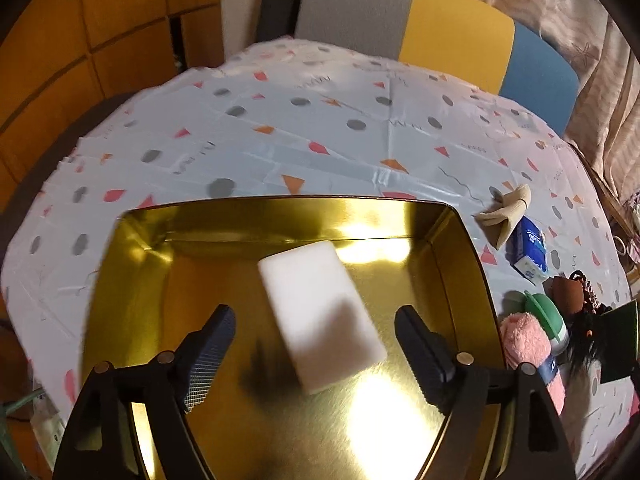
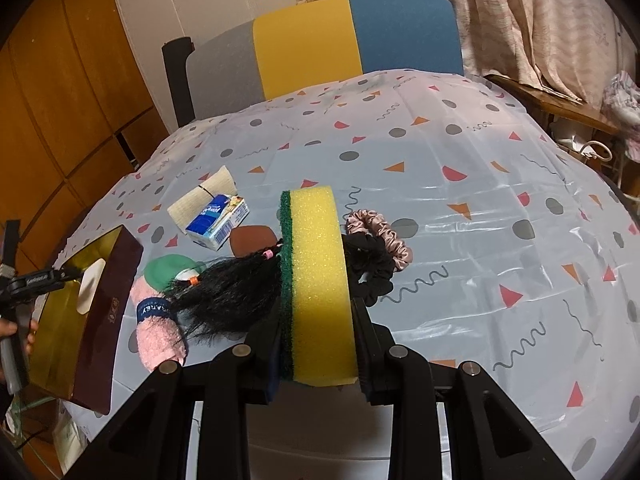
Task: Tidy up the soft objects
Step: 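Lower the white sponge into the gold tray and open the left tool, then carry the yellow-green sponge into the tray and release it with the right tool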
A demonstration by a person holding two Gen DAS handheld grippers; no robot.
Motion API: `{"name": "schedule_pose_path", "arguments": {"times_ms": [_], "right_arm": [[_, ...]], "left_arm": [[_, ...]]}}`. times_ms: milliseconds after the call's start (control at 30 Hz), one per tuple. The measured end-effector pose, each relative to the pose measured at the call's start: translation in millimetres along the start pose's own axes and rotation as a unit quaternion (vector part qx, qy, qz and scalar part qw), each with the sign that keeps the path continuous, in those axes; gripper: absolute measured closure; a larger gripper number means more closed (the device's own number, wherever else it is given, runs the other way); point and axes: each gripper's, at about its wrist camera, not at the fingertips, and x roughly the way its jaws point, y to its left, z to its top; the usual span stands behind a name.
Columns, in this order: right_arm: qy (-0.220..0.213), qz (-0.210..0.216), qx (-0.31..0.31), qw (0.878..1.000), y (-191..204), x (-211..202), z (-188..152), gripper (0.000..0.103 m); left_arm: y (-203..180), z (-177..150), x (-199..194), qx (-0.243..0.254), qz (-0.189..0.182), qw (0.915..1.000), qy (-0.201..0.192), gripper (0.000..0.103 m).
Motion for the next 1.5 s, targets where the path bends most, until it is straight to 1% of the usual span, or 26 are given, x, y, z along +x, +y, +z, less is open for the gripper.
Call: {"name": "schedule_pose_path", "arguments": {"times_ms": [67,200,267,367,500,600,700,767,867,967,1067,1233,1400,1500], "right_arm": [[-0.008,-0.001,0.005,1.000,-2,-3,1,0.073],[-0.015,0.001,0.002,1.000,0,-7,1,0.073],[-0.015,0.008,-0.008,1.000,5,-7,0,0.073],[-0.005,0.002,-0.029,1.000,15,-3,-5,0.073],[0.014,-0.011,-0.043,0.999,21,7,-11,0.073],[0.015,-0.013,-0.038,0.999,21,6,-13,0.073],[0.007,-0.015,-0.033,0.999,25,-2,-13,0.073],[-0.008,-0.015,-0.035,0.999,34,-12,-12,0.073],[-0.025,-0.003,-0.048,0.999,55,-26,-8,0.073],[-0.022,0.026,-0.060,0.998,83,-30,-4,0.073],[-0.007,0.058,-0.072,0.996,116,-26,-4,0.073],[0.026,0.118,-0.085,0.989,176,-10,-9,0.073],[0.043,0.154,-0.098,0.982,229,5,-10,0.073],[0.055,0.162,-0.096,0.981,254,20,-7,0.073]], "left_arm": [[1,-8,-16,0.001,0.006,0.9998,-0.017,0.020],[4,-33,-54,-0.013,0.000,0.9985,-0.052,0.020],[2,-46,-70,-0.007,0.003,0.9975,-0.070,0.020],[-1,-61,-85,0.004,0.003,0.9967,-0.081,0.020],[-4,-82,-97,0.012,0.000,0.9964,-0.084,0.020],[-5,-94,-98,0.018,-0.003,0.9966,-0.080,0.020],[-5,-105,-96,0.024,-0.003,0.9971,-0.072,0.020],[-4,-110,-95,0.027,-0.001,0.9974,-0.067,0.020],[-1,-117,-95,0.024,-0.005,0.9976,-0.065,0.020],[2,-120,-95,0.020,-0.006,0.9977,-0.064,0.020],[5,-121,-94,0.015,-0.011,0.9979,-0.062,0.020],[11,-124,-95,0.009,-0.017,0.9979,-0.062,0.020],[24,-126,-97,-0.008,-0.021,0.9978,-0.063,0.020],[30,-127,-99,-0.017,-0.022,0.9975,-0.065,0.020]]}}
